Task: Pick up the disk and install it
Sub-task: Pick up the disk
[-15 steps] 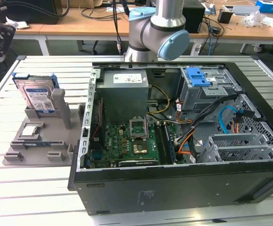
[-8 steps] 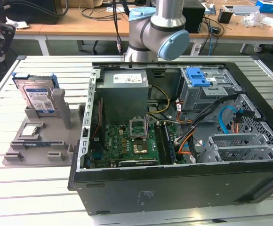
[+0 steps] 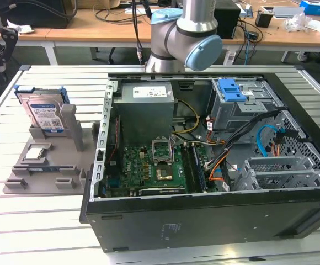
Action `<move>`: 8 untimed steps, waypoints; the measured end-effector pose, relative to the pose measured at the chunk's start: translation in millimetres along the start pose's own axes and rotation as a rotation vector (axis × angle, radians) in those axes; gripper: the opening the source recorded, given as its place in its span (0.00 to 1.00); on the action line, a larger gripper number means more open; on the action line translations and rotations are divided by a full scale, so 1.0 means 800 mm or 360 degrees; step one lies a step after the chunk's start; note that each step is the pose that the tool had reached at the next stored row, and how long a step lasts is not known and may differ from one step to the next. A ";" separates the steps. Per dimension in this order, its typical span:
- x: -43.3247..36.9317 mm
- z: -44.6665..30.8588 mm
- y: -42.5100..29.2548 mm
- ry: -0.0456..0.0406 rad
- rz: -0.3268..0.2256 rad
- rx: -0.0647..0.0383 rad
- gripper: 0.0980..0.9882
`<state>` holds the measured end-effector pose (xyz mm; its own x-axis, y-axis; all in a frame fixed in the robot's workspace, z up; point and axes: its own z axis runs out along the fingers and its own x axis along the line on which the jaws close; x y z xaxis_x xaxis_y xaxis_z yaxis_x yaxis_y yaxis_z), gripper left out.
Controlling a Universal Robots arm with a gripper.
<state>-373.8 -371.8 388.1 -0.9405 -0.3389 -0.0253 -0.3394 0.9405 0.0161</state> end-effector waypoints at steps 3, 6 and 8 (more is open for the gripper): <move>0.000 0.0000 0.0000 0.0001 -0.0051 -0.0001 0.01; 0.000 0.0000 0.0000 0.0002 -0.0112 -0.0003 0.01; 0.000 0.0000 0.0000 0.0002 -0.0146 -0.0004 0.01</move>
<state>-373.8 -371.8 388.1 -0.9055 -0.4236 -0.0253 -0.4241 0.9055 0.0161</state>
